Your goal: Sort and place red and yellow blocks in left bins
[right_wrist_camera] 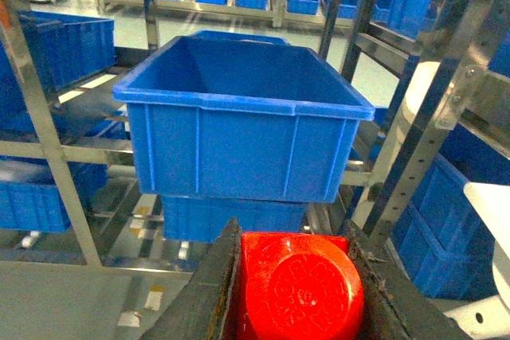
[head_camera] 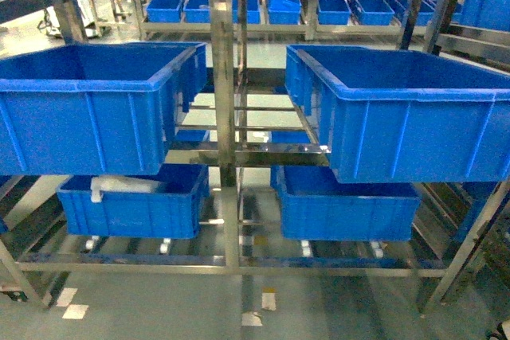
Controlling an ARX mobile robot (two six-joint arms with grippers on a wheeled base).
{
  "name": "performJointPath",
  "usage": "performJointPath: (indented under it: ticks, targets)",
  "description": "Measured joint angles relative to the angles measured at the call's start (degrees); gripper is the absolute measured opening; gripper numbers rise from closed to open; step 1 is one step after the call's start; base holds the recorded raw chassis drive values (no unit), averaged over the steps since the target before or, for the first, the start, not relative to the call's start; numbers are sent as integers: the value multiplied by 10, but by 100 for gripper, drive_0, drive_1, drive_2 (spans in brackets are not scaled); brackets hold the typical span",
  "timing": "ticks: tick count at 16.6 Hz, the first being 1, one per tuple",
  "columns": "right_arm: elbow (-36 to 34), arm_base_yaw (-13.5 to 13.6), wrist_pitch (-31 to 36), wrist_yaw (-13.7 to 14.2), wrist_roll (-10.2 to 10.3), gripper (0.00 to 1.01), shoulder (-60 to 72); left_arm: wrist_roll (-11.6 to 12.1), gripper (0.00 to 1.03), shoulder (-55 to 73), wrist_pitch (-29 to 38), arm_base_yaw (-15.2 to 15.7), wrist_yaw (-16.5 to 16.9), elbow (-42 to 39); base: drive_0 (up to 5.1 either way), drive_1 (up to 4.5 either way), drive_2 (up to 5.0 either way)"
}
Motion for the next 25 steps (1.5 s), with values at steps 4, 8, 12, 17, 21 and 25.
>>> performJointPath:
  ticks: [4, 8, 12, 17, 21, 25]
  targets:
    - [0, 0, 0, 0, 0, 28, -2, 0, 27, -1, 5, -4, 3, -1, -10, 255, -274]
    - [0, 0, 0, 1, 0, 28, -1, 0, 27, 0, 2, -3, 3, -1, -7, 426, -440]
    - [0, 0, -3, 1, 0, 28, 0, 0, 27, 0, 0, -3, 2, -2, -10, 420, -439]
    - [0, 0, -2, 0, 0, 28, 1, 0, 27, 5, -2, -2, 1, -1, 2, 172, -168]
    - [0, 0, -3, 1, 0, 28, 0, 0, 27, 2, 1, -3, 1, -1, 0, 0, 0]
    - [0, 0, 0, 1, 0, 28, 0, -3, 27, 2, -2, 0, 1, -2, 0, 0, 0]
